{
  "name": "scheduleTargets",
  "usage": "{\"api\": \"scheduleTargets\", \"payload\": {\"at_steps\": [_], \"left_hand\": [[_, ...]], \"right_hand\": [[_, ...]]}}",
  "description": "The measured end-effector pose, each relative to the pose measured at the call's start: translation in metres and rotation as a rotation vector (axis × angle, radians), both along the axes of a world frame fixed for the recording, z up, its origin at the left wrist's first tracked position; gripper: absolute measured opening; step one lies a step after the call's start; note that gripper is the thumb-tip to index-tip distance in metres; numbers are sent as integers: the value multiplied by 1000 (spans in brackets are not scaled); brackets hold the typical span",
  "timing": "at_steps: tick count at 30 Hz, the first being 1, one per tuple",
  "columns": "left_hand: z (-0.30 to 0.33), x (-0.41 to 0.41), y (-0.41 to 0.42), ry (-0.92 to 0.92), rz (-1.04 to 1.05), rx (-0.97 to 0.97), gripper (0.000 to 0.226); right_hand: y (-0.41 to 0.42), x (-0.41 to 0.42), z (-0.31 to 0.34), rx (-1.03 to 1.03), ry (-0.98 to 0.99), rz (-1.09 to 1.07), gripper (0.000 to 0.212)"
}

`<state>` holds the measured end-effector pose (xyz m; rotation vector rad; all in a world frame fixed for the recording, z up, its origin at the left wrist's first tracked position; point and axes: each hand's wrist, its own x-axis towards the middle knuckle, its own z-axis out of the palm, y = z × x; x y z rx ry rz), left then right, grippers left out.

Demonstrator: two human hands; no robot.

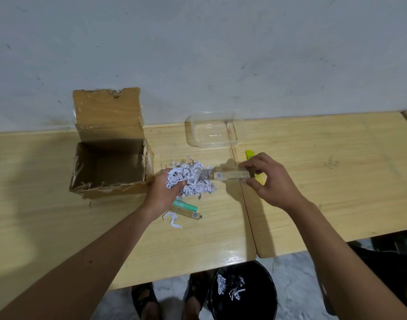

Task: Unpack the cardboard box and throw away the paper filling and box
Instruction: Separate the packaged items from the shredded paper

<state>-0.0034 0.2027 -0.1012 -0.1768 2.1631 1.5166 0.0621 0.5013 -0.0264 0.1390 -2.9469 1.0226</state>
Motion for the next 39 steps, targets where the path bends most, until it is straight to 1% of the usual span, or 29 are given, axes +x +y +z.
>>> {"api": "scheduleTargets", "payload": {"at_steps": [2, 5, 11, 13, 15, 17, 19, 21, 22, 24, 26, 27, 29, 31, 32, 34, 37, 39], "left_hand": [[-2, 1, 1, 10, 3, -15, 54], [-8, 2, 2, -14, 32, -33, 61], [-10, 1, -2, 19, -18, -68, 60], [-10, 2, -2, 21, -28, -72, 55], [-10, 3, -1, 31, -26, -73, 44], [-8, 4, -1, 26, -20, -71, 45], [-10, 4, -1, 23, -18, -84, 45], [-11, 2, -3, 17, -22, -82, 40], [-11, 2, -3, 11, -20, -80, 44], [-9, 1, -2, -10, -14, -78, 48], [-8, 2, -2, -10, -14, -71, 44], [-8, 2, -2, -5, -15, -69, 44], [-8, 2, -2, 5, -17, -64, 41], [-8, 3, -2, 15, -20, -57, 31], [-6, 3, -2, 19, -24, -58, 27], [-6, 3, -2, 19, -33, -56, 26], [-5, 4, -1, 11, -23, -48, 25], [-6, 3, -1, 15, -27, -39, 24]], "right_hand": [[8, -15, -6, 43, 7, -62, 38], [8, -37, -26, 110, -5, -140, 38], [-4, -63, -62, 152, -51, -224, 34], [-5, -67, -67, 151, -26, -253, 34], [-6, -68, -68, 163, 3, -255, 35], [-7, -67, -65, 170, 22, -265, 35], [-11, -60, -59, 133, 86, -287, 34], [-20, -47, -48, 38, 191, -289, 28], [-27, -39, -43, -41, 221, -280, 25], [-51, -19, -36, -202, 188, -225, 17], [-79, 3, -39, -305, 55, -133, 14], [-93, 13, -44, -335, -29, -72, 19], [-116, 26, -61, -287, -138, 48, 35], [-130, 31, -76, -236, -185, 88, 47], [-133, 31, -79, -234, -192, 78, 49], [-134, 28, -83, -206, -172, 73, 47], [-128, 25, -81, -164, -177, 109, 46], [-120, 26, -74, -173, -181, 139, 46]]}}
